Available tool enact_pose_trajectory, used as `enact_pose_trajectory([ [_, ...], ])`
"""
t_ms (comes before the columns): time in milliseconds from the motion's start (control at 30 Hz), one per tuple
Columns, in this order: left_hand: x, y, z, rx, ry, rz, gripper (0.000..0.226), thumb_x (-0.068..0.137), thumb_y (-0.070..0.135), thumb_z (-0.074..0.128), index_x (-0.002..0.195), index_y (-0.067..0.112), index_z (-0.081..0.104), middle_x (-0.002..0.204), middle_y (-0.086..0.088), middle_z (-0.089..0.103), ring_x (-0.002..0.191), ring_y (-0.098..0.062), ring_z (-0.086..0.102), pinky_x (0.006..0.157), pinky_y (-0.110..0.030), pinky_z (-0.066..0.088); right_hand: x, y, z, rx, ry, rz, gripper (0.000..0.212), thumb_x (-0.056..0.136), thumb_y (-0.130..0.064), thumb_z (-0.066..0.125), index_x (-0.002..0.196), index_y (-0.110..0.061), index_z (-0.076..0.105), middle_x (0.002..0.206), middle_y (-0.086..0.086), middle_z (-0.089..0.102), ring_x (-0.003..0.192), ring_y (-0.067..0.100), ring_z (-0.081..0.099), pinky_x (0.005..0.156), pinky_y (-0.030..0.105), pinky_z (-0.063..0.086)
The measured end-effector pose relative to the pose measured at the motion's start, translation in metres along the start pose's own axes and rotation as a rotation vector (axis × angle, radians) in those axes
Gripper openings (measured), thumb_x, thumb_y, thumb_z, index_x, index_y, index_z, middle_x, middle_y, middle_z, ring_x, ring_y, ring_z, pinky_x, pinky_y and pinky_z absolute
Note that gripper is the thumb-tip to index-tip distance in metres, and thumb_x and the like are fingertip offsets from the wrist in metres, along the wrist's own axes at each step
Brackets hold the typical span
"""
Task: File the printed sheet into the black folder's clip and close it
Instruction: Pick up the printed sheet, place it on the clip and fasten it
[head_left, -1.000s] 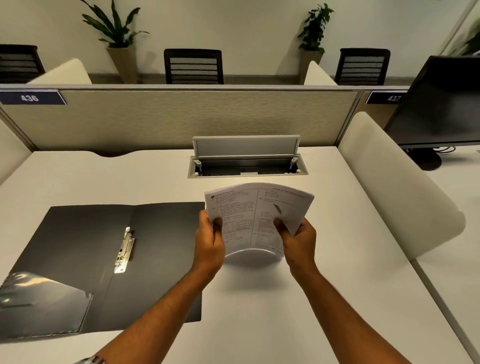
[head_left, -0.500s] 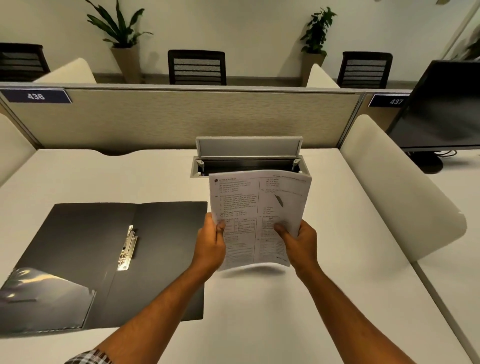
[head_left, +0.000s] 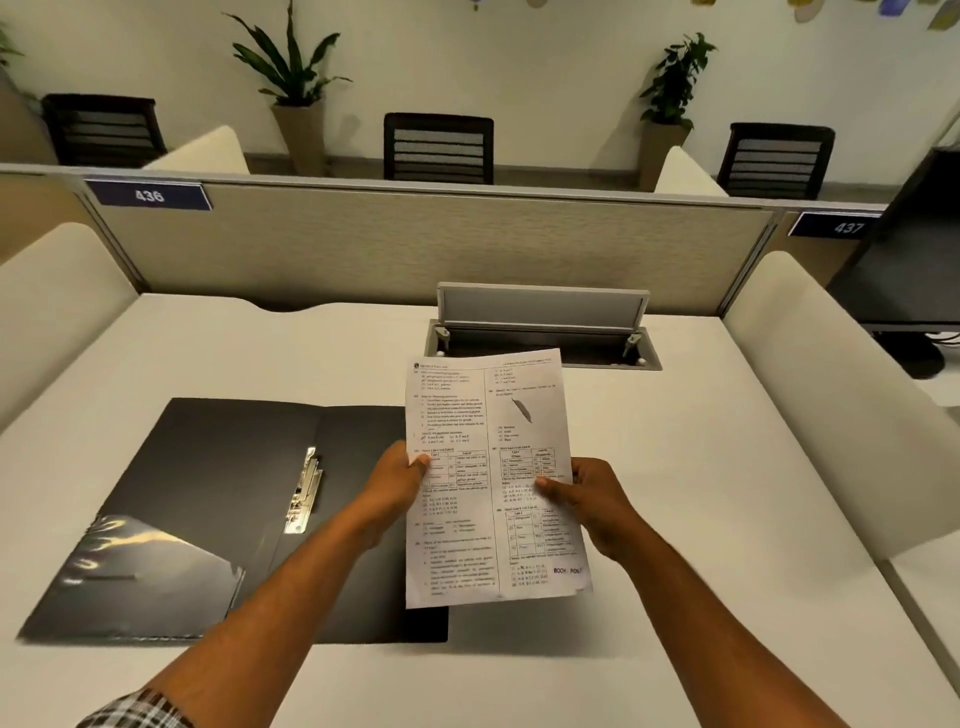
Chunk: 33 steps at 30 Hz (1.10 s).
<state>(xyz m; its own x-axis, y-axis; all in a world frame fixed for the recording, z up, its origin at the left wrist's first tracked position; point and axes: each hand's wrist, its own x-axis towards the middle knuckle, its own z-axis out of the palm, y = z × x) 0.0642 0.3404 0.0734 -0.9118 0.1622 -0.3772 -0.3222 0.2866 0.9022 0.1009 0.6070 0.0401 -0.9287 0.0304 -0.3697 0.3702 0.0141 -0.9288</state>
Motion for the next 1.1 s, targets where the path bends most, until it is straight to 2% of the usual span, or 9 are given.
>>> enact_pose_trajectory([
  [133, -0.003, -0.020, -0.022, -0.095, 0.008, -0.085, 0.022, 0.103, 0.021, 0.046, 0.123, 0.020, 0.056, 0.118, 0.001, 0.070, 0.104, -0.020, 0.069, 0.088, -0.045, 0.057, 0.008, 0.000, 0.023, -0.004, -0.020, 0.020, 0.022, 0.088, -0.010, 0.079, 0.110, -0.007, 0.075, 0.103, 0.006, 0.082, 0.088, 0.028, 0.080, 0.069, 0.036, 0.065],
  [300, -0.007, -0.041, -0.049, -0.154, -0.001, -0.152, 0.023, 0.102, 0.017, 0.049, 0.124, 0.013, 0.057, 0.118, -0.004, 0.071, 0.102, -0.025, 0.072, 0.092, -0.053, 0.056, 0.017, -0.006, 0.054, 0.012, -0.049, 0.035, 0.018, 0.089, -0.006, 0.077, 0.106, -0.010, 0.076, 0.106, 0.006, 0.082, 0.090, 0.027, 0.080, 0.070, 0.033, 0.065],
  [400, -0.003, -0.043, -0.068, -0.123, 0.022, -0.145, 0.024, 0.102, 0.016, 0.047, 0.125, 0.015, 0.056, 0.120, -0.004, 0.070, 0.104, -0.026, 0.070, 0.094, -0.054, 0.055, 0.022, -0.010, 0.074, 0.026, -0.091, 0.054, 0.020, 0.090, -0.008, 0.076, 0.110, -0.009, 0.075, 0.108, 0.006, 0.081, 0.094, 0.029, 0.080, 0.071, 0.036, 0.065],
  [533, 0.003, -0.046, -0.095, -0.105, 0.005, -0.117, 0.028, 0.103, 0.015, 0.046, 0.127, 0.022, 0.059, 0.120, 0.001, 0.071, 0.103, -0.019, 0.070, 0.091, -0.047, 0.056, 0.031, -0.016, 0.101, 0.049, -0.111, 0.084, 0.024, 0.093, -0.011, 0.074, 0.116, -0.006, 0.074, 0.111, 0.008, 0.081, 0.098, 0.030, 0.079, 0.077, 0.041, 0.065],
  [800, 0.023, -0.064, -0.137, -0.037, -0.005, -0.068, 0.020, 0.101, 0.021, 0.053, 0.119, 0.018, 0.060, 0.116, 0.002, 0.071, 0.103, -0.020, 0.070, 0.091, -0.047, 0.057, 0.050, -0.008, 0.141, 0.060, -0.004, 0.111, 0.027, 0.090, -0.006, 0.076, 0.117, -0.003, 0.072, 0.107, 0.011, 0.081, 0.093, 0.033, 0.079, 0.076, 0.043, 0.066],
  [867, 0.028, -0.072, -0.148, 0.064, 0.083, -0.041, 0.016, 0.100, 0.029, 0.054, 0.111, 0.018, 0.058, 0.109, 0.001, 0.071, 0.096, -0.020, 0.071, 0.086, -0.046, 0.059, 0.053, -0.002, 0.143, 0.058, 0.010, 0.142, 0.028, 0.090, -0.007, 0.076, 0.117, -0.002, 0.071, 0.108, 0.012, 0.081, 0.093, 0.035, 0.079, 0.079, 0.047, 0.065],
  [967, 0.031, -0.092, -0.169, 0.306, 0.305, 0.067, 0.010, 0.101, 0.035, 0.048, 0.105, 0.030, 0.056, 0.098, 0.004, 0.070, 0.088, -0.015, 0.068, 0.080, -0.041, 0.060, 0.054, 0.009, 0.143, 0.052, 0.028, 0.182, 0.027, 0.090, -0.008, 0.076, 0.117, -0.002, 0.070, 0.107, 0.012, 0.081, 0.093, 0.037, 0.079, 0.084, 0.053, 0.064],
  [1033, 0.033, -0.113, -0.184, 0.441, 0.407, 0.148, 0.010, 0.101, 0.032, 0.048, 0.105, 0.031, 0.058, 0.100, 0.004, 0.067, 0.090, -0.012, 0.063, 0.079, -0.035, 0.057, 0.053, 0.018, 0.144, 0.050, 0.046, 0.206, 0.028, 0.090, -0.007, 0.076, 0.117, -0.001, 0.070, 0.106, 0.013, 0.081, 0.093, 0.037, 0.079, 0.085, 0.055, 0.063],
  [1100, 0.033, -0.135, -0.196, 0.540, 0.425, 0.207, 0.012, 0.100, 0.028, 0.051, 0.109, 0.026, 0.059, 0.110, -0.001, 0.064, 0.097, -0.013, 0.058, 0.082, -0.030, 0.052, 0.052, 0.029, 0.147, 0.049, 0.058, 0.230, 0.029, 0.090, -0.007, 0.076, 0.117, -0.001, 0.069, 0.106, 0.014, 0.081, 0.093, 0.038, 0.079, 0.086, 0.057, 0.063],
])
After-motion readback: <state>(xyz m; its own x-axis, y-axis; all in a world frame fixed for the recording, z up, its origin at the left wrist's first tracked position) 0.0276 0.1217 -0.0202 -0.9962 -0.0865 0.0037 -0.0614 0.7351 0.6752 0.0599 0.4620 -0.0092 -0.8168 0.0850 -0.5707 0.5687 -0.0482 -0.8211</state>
